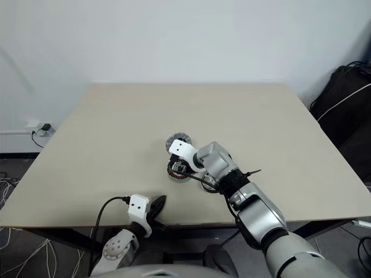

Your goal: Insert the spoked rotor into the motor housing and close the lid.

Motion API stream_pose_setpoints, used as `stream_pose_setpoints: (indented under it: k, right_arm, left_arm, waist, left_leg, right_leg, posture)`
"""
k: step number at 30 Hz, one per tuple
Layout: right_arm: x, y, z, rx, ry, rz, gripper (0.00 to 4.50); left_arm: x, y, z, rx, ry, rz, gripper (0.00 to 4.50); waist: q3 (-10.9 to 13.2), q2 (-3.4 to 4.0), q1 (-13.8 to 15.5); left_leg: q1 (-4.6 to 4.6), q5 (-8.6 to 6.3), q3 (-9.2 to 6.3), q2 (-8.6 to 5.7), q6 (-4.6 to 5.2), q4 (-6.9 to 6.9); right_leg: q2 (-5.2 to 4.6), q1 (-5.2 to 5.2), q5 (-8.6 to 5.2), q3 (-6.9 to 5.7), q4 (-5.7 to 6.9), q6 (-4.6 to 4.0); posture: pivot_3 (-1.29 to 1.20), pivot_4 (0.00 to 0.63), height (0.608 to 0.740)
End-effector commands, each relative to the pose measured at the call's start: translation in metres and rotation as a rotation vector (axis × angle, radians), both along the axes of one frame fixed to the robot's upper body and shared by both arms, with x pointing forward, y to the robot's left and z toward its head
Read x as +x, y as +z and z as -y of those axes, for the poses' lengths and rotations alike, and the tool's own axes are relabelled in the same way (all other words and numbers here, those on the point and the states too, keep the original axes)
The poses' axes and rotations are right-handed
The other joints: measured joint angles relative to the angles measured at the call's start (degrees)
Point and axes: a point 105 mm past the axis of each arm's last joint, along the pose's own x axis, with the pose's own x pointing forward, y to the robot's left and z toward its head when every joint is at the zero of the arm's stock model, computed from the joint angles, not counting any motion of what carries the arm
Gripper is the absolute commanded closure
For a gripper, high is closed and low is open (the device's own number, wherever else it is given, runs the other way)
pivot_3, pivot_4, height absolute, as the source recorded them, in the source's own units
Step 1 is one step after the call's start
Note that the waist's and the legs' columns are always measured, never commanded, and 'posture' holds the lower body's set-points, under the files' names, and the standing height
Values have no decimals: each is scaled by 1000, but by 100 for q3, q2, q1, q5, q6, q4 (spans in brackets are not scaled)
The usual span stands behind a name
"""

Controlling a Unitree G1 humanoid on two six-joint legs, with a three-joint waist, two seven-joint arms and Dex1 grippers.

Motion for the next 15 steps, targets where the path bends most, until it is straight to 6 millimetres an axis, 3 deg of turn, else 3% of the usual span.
stream_pose_setpoints:
  k: [1,4,10,15]
  right_arm:
    - [1,4,-1,17,-17,-21,2636]
    - [1,3,-2,21,-21,-31,2636]
    - [-1,2,-2,37,-39,-56,4476]
    - [0,1,-2,35,-44,-53,4476]
  left_arm:
    - [7,16,2,-9,-5,57,4459]
    - [7,19,1,-9,-5,59,4459]
    - [5,23,0,-11,-7,56,4459]
    - [5,24,2,-15,-8,52,4459]
  waist:
    - [-4,5,-3]
    - [-10,12,-5]
    - [-14,17,-3]
    - [-15,18,-2]
  left_leg:
    - [0,0,-1,0,0,0]
    - [0,1,-6,0,-1,0]
    - [0,1,-11,0,-2,0]
    - [1,2,-14,-1,-3,0]
  right_leg:
    - [0,1,-1,-2,0,-1]
    - [0,3,-16,-7,0,-28]
    - [-1,7,-15,-15,0,-26]
    - [-3,9,-18,-22,0,-31]
  posture:
    - [0,0,740]
    - [0,0,740]
    - [0,0,740]
    - [0,0,740]
